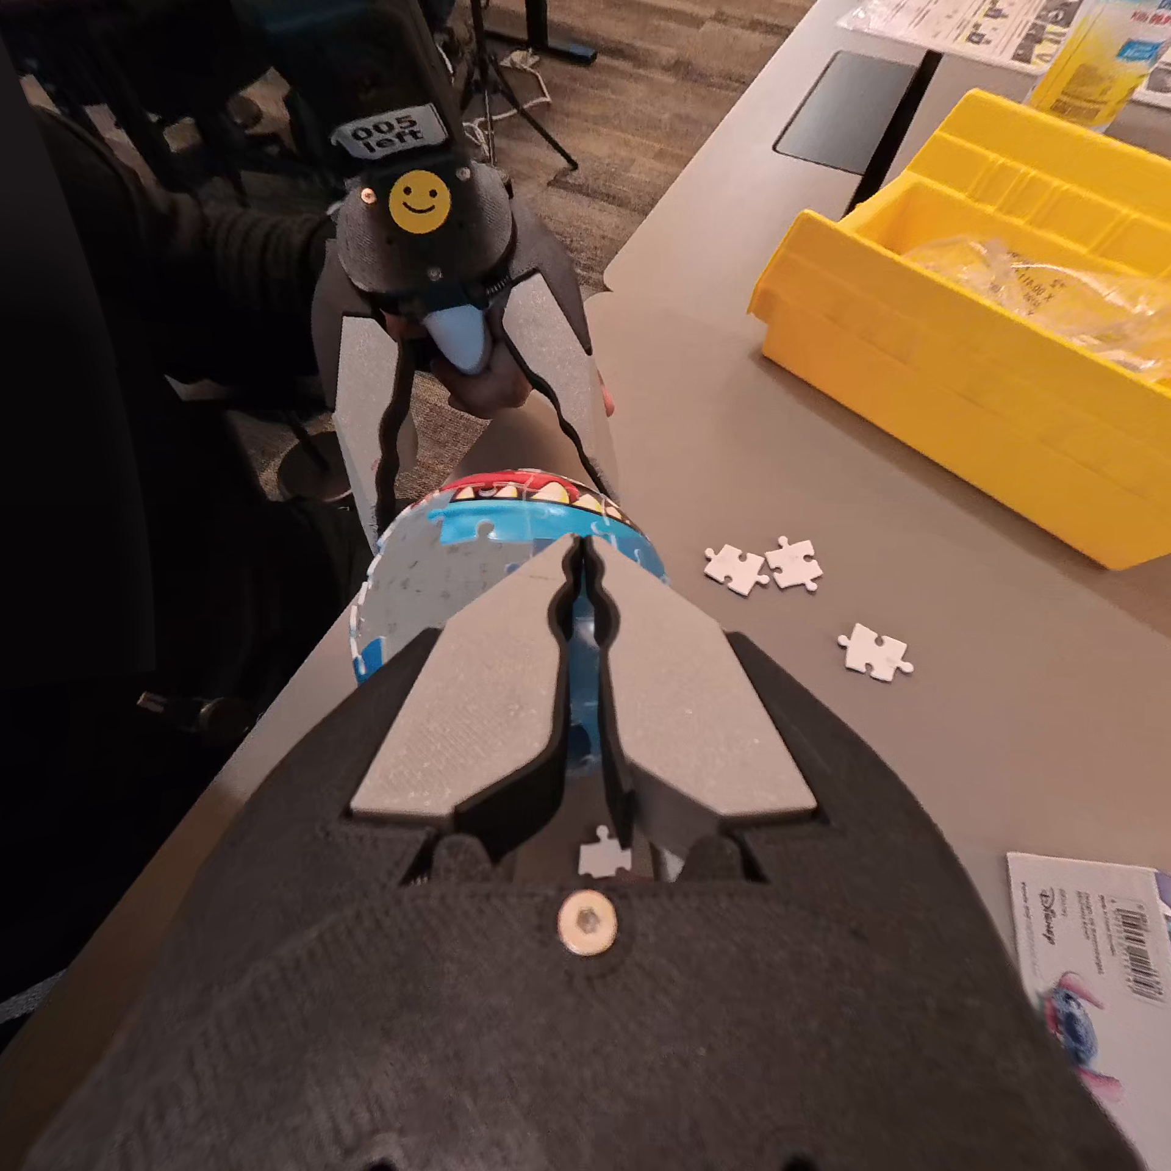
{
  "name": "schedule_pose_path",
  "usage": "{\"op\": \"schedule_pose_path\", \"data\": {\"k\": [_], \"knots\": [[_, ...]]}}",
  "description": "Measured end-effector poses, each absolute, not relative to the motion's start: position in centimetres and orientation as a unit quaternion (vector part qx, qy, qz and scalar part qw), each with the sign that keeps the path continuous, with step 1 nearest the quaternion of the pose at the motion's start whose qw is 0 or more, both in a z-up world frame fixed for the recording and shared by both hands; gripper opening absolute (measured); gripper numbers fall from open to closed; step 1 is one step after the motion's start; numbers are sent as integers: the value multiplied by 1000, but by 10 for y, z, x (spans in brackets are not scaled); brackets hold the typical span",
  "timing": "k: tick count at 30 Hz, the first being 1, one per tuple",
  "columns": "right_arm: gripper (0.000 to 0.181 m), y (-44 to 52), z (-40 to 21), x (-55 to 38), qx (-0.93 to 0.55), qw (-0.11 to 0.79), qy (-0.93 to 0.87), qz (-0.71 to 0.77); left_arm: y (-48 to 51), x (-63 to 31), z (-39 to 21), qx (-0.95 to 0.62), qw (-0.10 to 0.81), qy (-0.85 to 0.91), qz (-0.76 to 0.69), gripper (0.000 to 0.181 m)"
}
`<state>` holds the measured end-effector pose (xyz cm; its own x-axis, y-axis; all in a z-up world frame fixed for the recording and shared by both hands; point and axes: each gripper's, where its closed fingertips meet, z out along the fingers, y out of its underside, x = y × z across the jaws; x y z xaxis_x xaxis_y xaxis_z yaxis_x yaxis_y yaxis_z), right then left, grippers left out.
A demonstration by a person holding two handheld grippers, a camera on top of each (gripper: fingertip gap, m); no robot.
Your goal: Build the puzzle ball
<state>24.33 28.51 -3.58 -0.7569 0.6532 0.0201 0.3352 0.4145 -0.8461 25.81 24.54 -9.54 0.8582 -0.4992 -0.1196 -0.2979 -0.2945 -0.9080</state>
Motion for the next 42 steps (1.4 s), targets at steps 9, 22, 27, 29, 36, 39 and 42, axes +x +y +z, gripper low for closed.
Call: {"op": "schedule_pose_path", "data": {"k": [9, 22, 27, 29, 36, 39, 42], "knots": [[0, 287, -35, 242, -297, 191, -824, 442, 240, 259, -93, -800, 534, 258, -95, 100], [0, 299, -19, 241, -311, 220, -811, 444, 263, 250, 1, -794, 579, 172, -70, 36], [0, 305, -16, 245, -308, 238, -815, 430, 270, 265, -15, -828, 535, 165, -43, 70], [0, 305, -14, 246, -305, 242, -815, 429, 272, 269, -23, -831, 531, 166, -8, 70], [0, 293, -22, 250, -295, 218, -825, 430, 278, 263, -43, -845, 501, 177, 62, 64], [0, 284, -23, 248, -295, 201, -818, 452, 279, 261, -43, -842, 505, 179, 66, 56], [0, 280, -27, 243, -299, 195, -818, 452, 278, 262, -47, -841, 506, 182, 54, 54]]}}
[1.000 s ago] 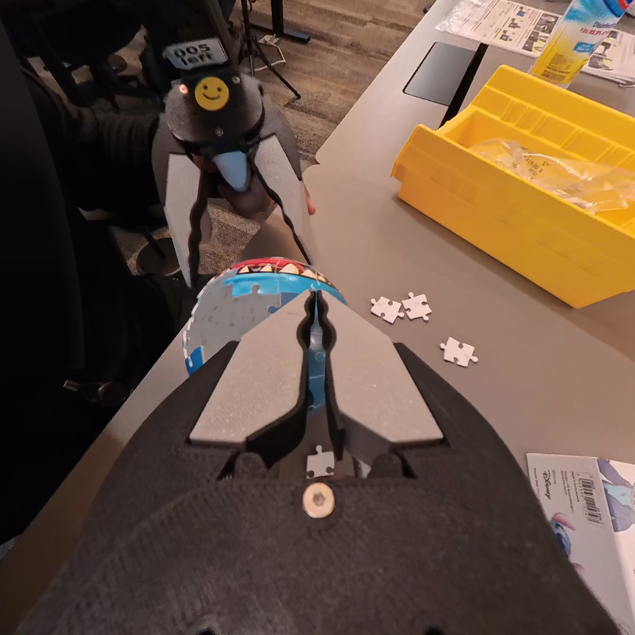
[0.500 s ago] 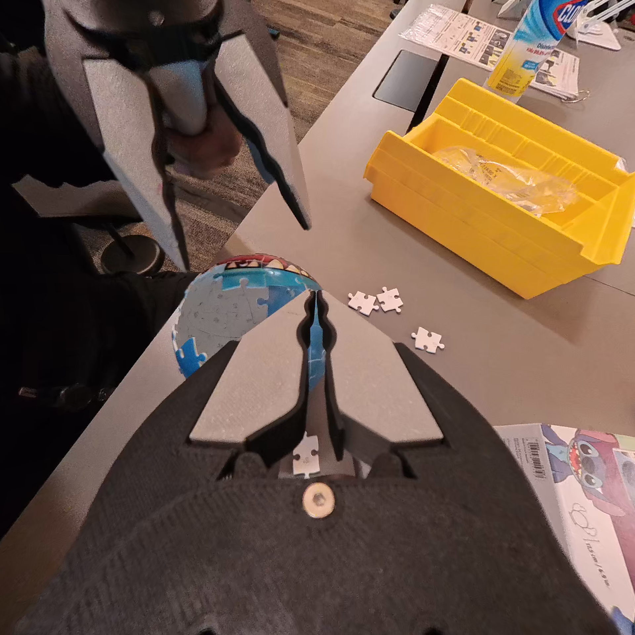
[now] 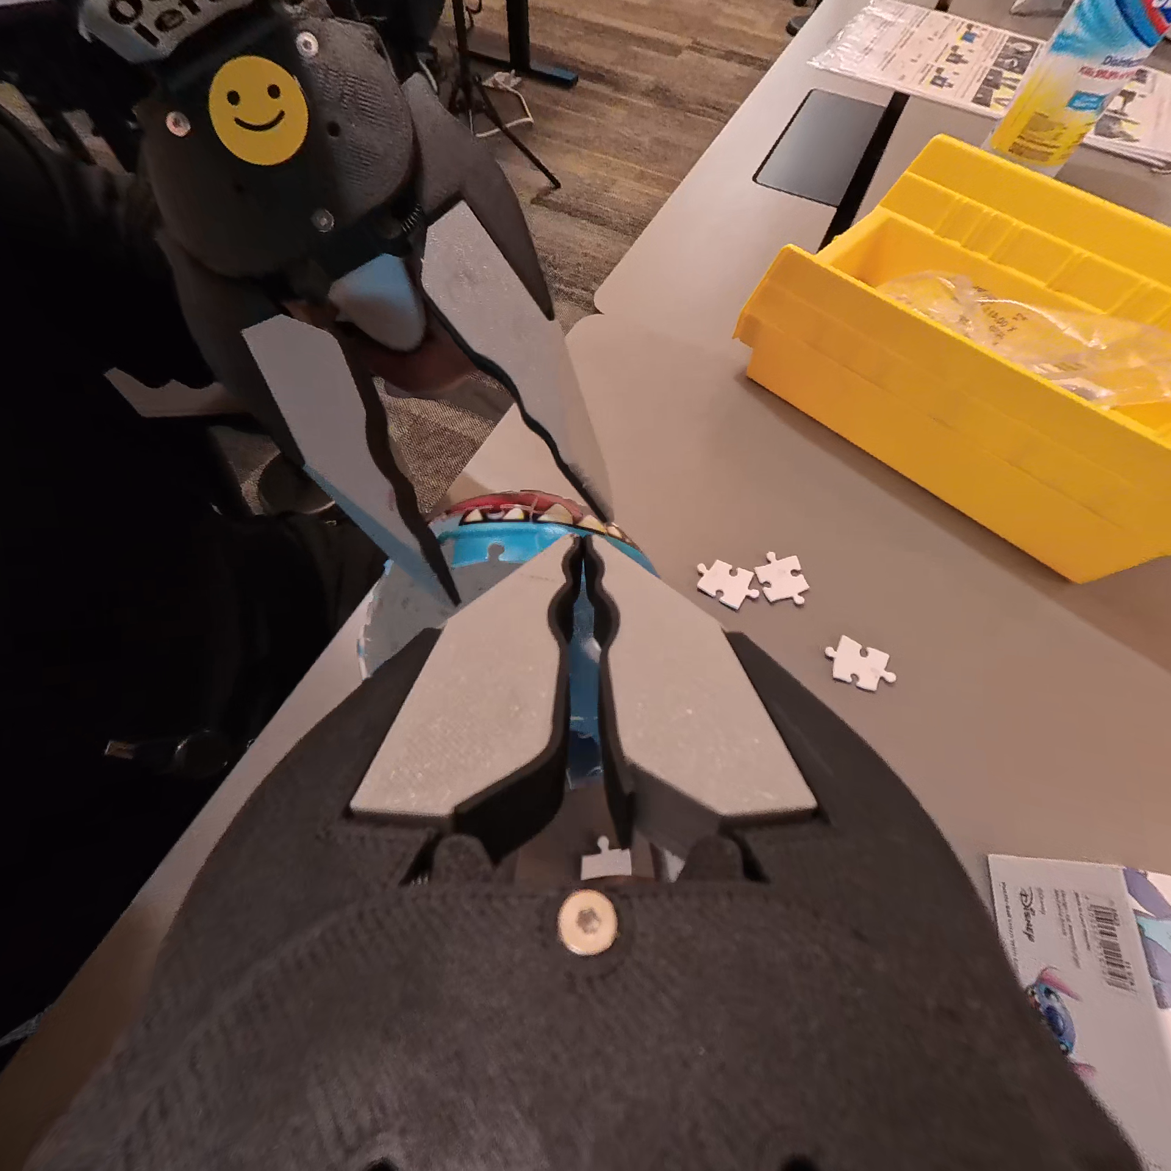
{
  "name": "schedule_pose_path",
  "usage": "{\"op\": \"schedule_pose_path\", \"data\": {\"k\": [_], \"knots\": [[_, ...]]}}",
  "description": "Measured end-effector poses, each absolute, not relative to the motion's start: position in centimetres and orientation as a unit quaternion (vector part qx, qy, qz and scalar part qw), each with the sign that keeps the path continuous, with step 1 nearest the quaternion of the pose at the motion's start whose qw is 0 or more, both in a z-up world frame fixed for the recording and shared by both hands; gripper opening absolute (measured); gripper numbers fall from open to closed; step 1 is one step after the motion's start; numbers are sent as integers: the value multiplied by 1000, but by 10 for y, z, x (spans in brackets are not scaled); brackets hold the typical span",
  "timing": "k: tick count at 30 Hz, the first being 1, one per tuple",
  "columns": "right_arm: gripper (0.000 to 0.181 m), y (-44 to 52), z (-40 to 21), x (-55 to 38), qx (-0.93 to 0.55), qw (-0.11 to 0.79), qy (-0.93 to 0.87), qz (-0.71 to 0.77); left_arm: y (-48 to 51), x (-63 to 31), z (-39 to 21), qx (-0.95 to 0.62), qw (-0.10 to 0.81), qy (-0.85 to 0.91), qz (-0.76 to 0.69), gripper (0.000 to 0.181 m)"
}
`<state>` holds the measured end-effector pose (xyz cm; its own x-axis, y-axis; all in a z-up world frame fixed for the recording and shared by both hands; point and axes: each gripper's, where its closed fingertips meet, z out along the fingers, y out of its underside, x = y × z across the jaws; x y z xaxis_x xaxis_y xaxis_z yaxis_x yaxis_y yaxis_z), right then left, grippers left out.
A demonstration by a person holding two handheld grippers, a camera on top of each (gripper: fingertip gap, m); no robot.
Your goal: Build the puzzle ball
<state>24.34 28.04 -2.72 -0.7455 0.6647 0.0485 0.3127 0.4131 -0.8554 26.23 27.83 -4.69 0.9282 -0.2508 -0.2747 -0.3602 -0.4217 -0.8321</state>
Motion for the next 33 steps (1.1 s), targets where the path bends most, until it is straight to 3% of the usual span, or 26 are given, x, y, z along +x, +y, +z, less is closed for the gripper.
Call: {"op": "schedule_pose_path", "data": {"k": [12, 33], "knots": [[0, 284, -30, 241, -295, 187, -821, 453, 280, 262, -48, -832, 524, 180, 22, 43], [0, 288, -38, 243, -289, 198, -836, 423, 281, 263, -48, -823, 539, 178, 21, 41]]}}
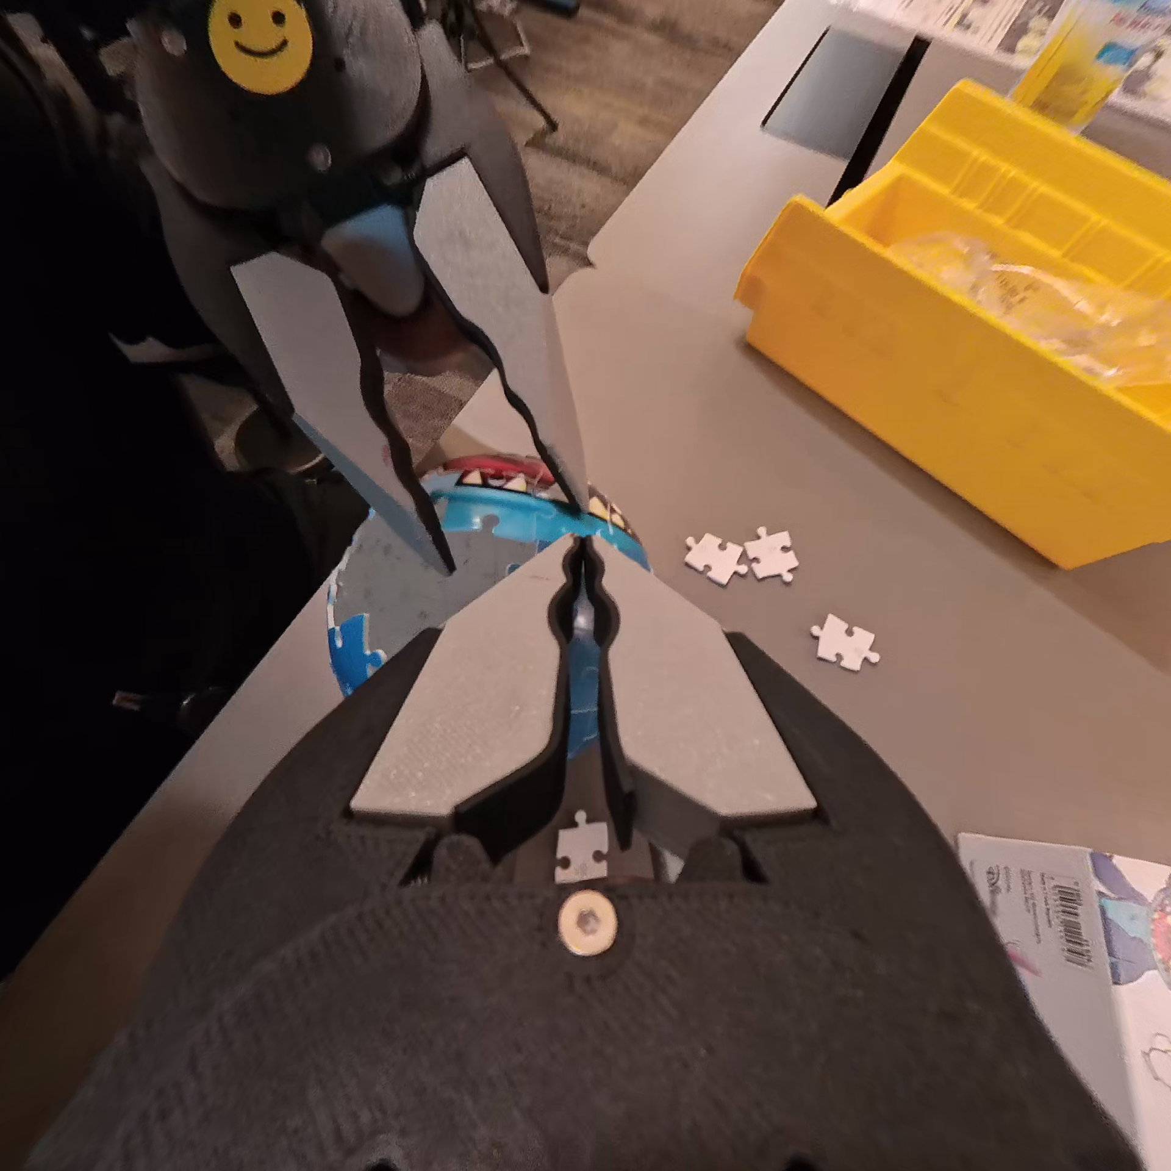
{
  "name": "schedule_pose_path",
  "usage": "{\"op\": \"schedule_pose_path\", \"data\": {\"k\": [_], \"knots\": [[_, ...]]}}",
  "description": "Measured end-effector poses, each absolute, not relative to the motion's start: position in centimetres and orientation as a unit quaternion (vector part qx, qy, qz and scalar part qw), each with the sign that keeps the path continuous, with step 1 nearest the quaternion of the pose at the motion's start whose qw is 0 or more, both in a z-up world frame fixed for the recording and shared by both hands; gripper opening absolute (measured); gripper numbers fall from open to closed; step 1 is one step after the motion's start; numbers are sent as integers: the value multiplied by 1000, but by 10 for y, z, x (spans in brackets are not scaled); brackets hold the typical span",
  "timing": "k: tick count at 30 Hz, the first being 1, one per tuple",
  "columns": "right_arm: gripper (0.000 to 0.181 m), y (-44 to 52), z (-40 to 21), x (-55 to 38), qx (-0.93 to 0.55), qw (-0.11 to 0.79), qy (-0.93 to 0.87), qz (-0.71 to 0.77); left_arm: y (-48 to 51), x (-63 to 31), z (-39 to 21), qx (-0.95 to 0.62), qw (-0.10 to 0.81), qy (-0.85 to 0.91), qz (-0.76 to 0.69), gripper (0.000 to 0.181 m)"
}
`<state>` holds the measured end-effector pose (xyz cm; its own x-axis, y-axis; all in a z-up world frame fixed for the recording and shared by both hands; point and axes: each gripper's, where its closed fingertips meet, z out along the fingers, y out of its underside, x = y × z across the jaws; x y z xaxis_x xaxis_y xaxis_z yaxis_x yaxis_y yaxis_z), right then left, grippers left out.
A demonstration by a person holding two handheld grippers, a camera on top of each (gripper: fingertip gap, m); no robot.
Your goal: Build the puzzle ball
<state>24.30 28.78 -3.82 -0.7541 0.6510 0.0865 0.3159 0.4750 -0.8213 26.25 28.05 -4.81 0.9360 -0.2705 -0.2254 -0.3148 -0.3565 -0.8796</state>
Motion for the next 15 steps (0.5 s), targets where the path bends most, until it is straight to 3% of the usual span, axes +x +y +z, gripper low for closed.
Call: {"op": "schedule_pose_path", "data": {"k": [9, 15], "knots": [[0, 294, -31, 239, -292, 219, -828, 426, 281, 263, -47, -812, 555, 178, 34, 37], [0, 316, -13, 244, -307, 205, -807, 462, 276, 261, -45, -818, 553, 155, -5, 48]]}}
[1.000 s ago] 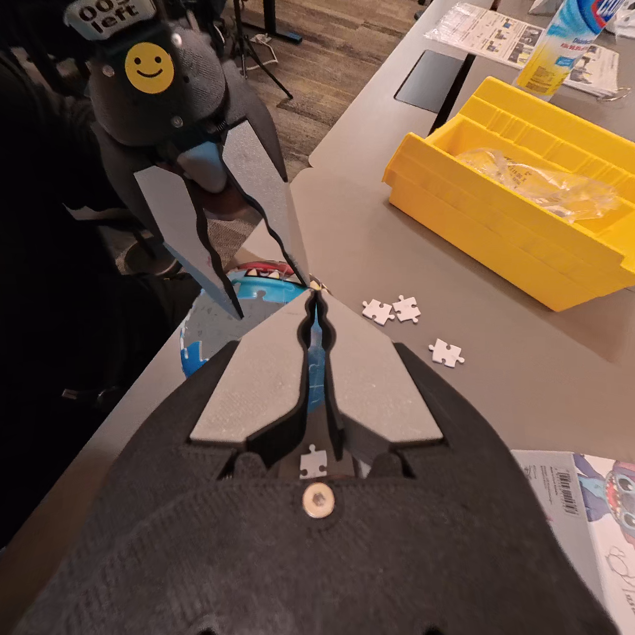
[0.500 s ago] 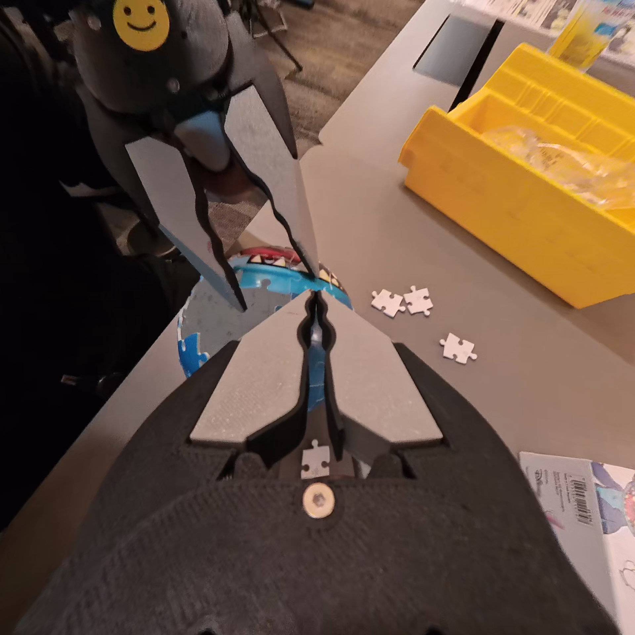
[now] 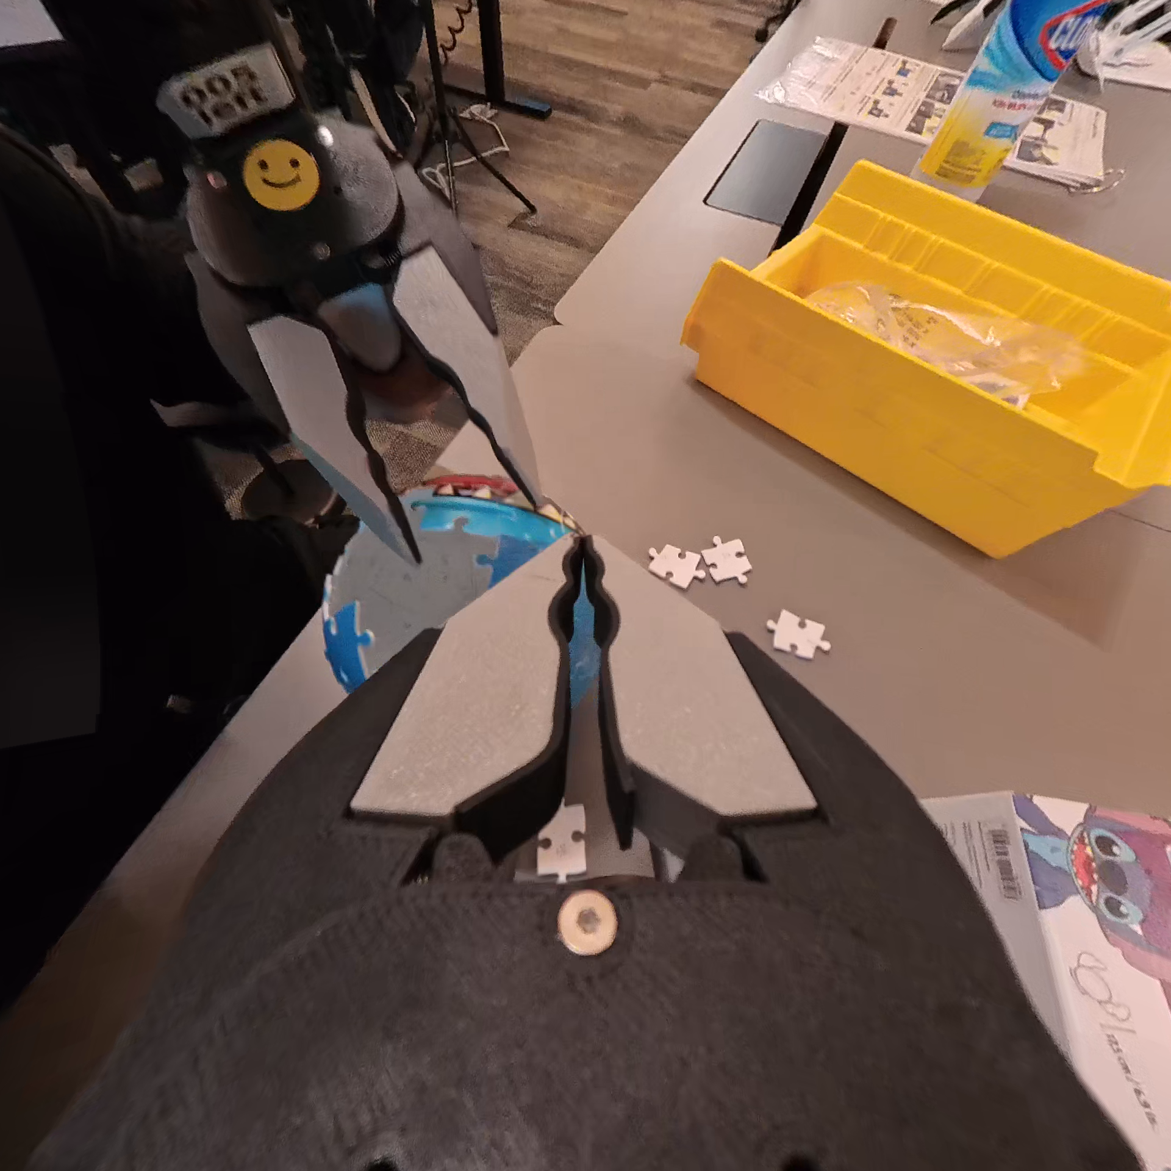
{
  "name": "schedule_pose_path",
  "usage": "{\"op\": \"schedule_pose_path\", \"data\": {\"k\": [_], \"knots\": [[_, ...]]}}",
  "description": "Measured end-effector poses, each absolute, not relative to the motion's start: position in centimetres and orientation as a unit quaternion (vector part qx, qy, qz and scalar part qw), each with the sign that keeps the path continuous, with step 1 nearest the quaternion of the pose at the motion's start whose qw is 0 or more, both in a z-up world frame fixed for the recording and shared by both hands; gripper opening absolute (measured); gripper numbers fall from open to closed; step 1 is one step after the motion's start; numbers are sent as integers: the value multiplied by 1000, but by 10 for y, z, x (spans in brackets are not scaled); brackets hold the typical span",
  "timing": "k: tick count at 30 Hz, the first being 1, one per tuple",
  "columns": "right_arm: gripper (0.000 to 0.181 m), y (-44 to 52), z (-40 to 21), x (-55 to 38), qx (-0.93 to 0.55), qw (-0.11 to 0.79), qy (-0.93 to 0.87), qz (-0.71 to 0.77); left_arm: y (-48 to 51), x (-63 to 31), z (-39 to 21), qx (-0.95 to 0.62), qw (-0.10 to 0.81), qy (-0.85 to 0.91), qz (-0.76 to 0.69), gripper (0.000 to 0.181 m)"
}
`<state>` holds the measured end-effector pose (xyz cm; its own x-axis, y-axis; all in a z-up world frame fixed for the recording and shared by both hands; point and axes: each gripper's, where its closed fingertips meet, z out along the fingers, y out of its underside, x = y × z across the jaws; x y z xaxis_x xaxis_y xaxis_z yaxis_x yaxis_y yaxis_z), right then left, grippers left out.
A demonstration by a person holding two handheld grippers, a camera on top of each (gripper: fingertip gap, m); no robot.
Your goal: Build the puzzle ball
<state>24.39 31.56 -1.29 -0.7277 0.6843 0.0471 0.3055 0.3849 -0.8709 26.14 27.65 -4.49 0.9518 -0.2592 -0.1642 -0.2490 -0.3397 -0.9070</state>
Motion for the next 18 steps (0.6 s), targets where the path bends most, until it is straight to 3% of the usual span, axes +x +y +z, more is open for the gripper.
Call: {"op": "schedule_pose_path", "data": {"k": [4, 10, 18], "knots": [[16, 319, -27, 249, -302, 152, -813, 473, 272, 264, -32, -810, 565, 154, -23, 47], [15, 318, -27, 255, -277, 156, -817, 482, 275, 265, -34, -809, 560, 177, 9, 51], [15, 328, -36, 263, -264, 159, -827, 470, 251, 263, -37, -795, 566, 198, -88, 64]]}}
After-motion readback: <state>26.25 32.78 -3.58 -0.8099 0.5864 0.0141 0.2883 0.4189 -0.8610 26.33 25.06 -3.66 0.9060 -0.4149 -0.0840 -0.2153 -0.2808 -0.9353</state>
